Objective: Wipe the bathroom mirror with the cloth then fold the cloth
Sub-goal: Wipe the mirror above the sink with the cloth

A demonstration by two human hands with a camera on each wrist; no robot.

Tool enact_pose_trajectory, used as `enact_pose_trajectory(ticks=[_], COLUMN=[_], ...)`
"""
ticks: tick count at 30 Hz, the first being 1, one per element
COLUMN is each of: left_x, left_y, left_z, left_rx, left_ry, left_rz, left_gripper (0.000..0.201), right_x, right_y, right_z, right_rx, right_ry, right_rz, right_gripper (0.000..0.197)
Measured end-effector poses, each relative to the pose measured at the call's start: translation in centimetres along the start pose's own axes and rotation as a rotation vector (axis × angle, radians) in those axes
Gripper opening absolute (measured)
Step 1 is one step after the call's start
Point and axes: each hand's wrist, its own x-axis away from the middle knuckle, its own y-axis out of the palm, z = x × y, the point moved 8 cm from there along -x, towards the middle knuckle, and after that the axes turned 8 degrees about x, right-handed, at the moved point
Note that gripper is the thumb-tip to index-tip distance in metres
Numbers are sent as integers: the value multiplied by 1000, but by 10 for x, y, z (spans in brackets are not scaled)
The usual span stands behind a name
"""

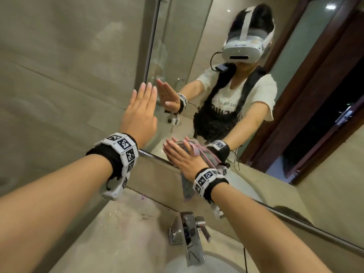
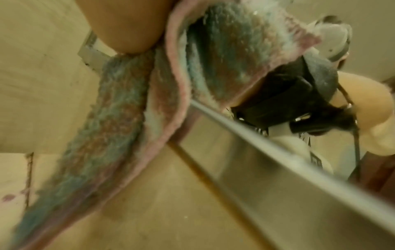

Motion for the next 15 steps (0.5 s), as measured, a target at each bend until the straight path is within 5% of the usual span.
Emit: enact_pose_trajectory(ticks=[6, 11, 15], left_x=[-5, -11, -34], left_y=[-9, -16, -42], left_z=[11, 25, 43], left_rx=[33, 75, 97], left_ry=[-6, 7, 62], left_rz=[26, 76, 146], left_gripper=[69, 59, 59], right_x=[15, 26, 25], right_y=[-22, -61, -114], right_z=[62, 151, 258], right_rx=[-35, 70, 185], right_ry=[33, 59, 289], right_rz=[44, 127, 147], right_gripper=[54, 55, 56])
